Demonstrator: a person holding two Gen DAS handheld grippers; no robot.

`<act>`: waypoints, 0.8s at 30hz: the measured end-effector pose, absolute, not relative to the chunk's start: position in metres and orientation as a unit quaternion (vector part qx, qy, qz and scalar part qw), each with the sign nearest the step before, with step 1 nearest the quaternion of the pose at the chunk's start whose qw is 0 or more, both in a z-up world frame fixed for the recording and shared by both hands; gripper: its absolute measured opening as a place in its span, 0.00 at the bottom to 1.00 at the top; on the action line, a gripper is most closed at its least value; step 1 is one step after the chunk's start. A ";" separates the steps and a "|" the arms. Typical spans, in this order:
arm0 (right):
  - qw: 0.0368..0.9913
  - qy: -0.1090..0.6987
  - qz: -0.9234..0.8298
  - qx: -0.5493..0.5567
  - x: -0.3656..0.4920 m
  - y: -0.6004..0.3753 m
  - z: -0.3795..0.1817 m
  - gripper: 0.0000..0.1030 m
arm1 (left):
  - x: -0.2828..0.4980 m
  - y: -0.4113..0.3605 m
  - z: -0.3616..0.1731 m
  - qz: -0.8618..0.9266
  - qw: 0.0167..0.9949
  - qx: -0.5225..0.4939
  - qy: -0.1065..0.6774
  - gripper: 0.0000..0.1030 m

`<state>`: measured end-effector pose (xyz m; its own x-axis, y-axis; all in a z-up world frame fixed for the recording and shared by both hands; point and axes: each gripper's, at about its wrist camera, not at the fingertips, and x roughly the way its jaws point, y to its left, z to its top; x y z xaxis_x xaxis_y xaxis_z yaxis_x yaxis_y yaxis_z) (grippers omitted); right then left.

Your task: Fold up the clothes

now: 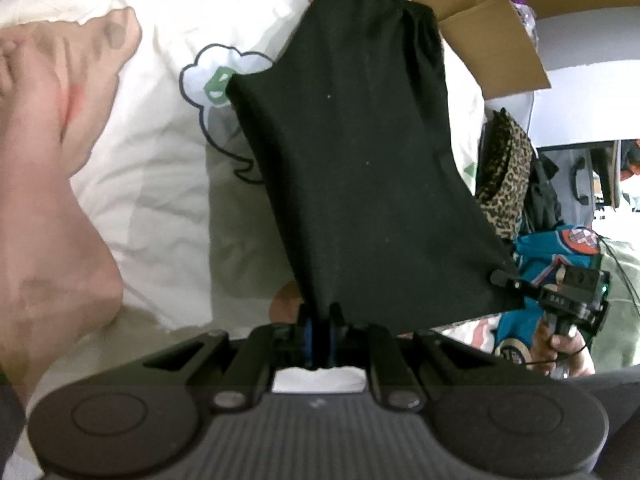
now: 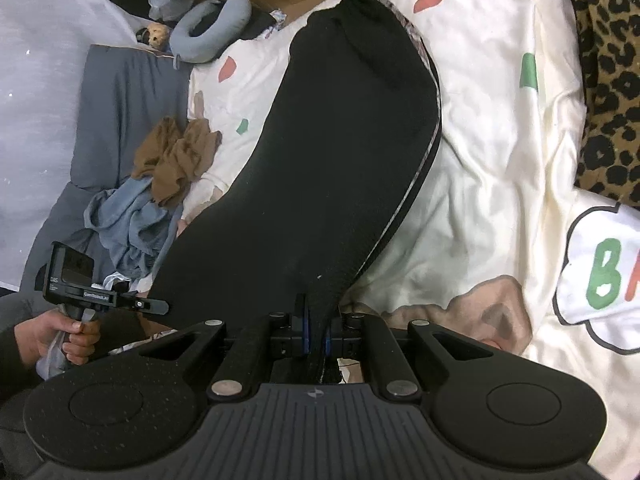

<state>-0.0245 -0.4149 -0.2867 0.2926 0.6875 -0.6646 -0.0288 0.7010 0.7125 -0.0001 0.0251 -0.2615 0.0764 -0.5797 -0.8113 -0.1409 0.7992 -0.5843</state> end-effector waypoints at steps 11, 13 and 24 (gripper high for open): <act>0.734 0.550 0.263 0.299 -0.035 -0.406 -0.277 0.05 | -0.013 0.026 -0.255 -0.153 0.672 -0.264 0.675 0.08; 0.734 0.549 0.261 0.303 -0.032 -0.406 -0.279 0.05 | -0.011 0.027 -0.253 -0.152 0.674 -0.266 0.672 0.08; 0.742 0.533 0.255 0.317 -0.008 -0.413 -0.272 0.05 | 0.023 0.036 -0.223 -0.169 0.695 -0.283 0.640 0.08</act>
<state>-0.0079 -0.4129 -0.2721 0.3024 0.7169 -0.6282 -0.0406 0.6681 0.7430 0.0233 0.0359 -0.2232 0.1246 -0.5961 -0.7932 -0.1272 0.7832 -0.6086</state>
